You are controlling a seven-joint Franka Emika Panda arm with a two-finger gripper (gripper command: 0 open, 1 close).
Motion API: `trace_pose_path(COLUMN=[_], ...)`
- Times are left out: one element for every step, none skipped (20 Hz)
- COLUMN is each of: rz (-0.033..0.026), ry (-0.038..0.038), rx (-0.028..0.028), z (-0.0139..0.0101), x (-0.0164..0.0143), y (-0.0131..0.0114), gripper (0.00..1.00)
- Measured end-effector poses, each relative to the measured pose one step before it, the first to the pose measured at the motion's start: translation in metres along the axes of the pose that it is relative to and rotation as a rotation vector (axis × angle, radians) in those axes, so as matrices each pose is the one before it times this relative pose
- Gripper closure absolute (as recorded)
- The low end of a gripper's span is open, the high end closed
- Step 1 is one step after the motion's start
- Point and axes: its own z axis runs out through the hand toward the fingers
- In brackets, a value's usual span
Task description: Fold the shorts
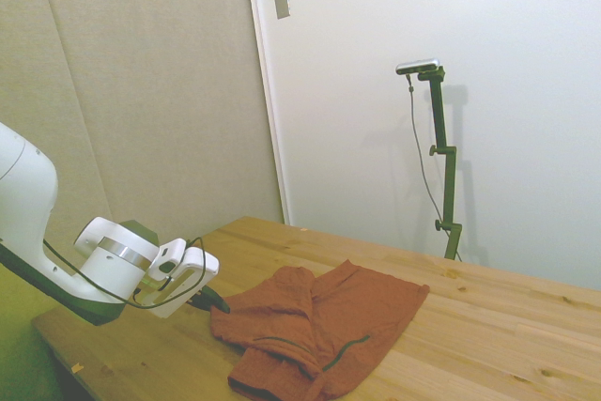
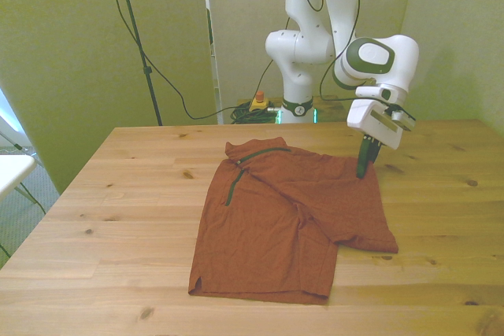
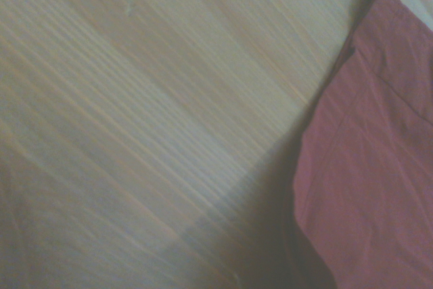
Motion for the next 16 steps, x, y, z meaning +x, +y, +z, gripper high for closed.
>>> trace_pose_path(rz=[0.00145, 0.00239, 0.00286, 0.00551, 0.01480, 0.02947, 0.03666, 0.03979, 0.03548, 0.03794, 0.03292, 0.02503, 0.02244, 0.02212, 0.01786, 0.01762], ry=[0.00014, -0.00008, 0.00002, 0.00101, 0.00313, 0.00916, 0.01770, 0.02813, 0.02784, 0.02312, 0.01380, 0.01128, 0.00327, -0.00708, -0.00737, -0.00722], rx=[-0.00071, -0.00078, -0.00031, -0.00218, -0.00393, -0.00572, -0.00807, -0.01305, -0.01404, -0.01411, -0.01275, -0.01332, -0.01035, -0.00973, -0.01011, -0.00734], z=[0.00017, 0.00034, 0.00032, 0.00033, 0.00042, -0.00008, -0.00075, -0.00118, -0.00064, 0.00092, 0.00317, 0.00474, 0.00628, 0.00754, 0.00914, 0.00995], x=[0.00030, 0.00047, 0.00061, 0.00097, 0.00247, 0.00591, 0.01096, 0.01703, 0.02040, 0.01963, 0.01841, 0.01619, 0.01392, 0.01066, 0.00974, 0.00894], y=[0.00045, 0.00073, 0.00075, 0.00122, 0.00230, 0.00347, 0.00509, 0.00781, 0.00942, 0.01027, 0.01063, 0.00994, 0.00865, 0.00708, 0.00640, 0.00417], gripper=[1.00, 1.00, 1.00, 1.00, 1.00, 1.00, 1.00, 1.00, 1.00, 1.00, 1.00, 1.00, 1.00, 1.00, 1.00, 1.00])
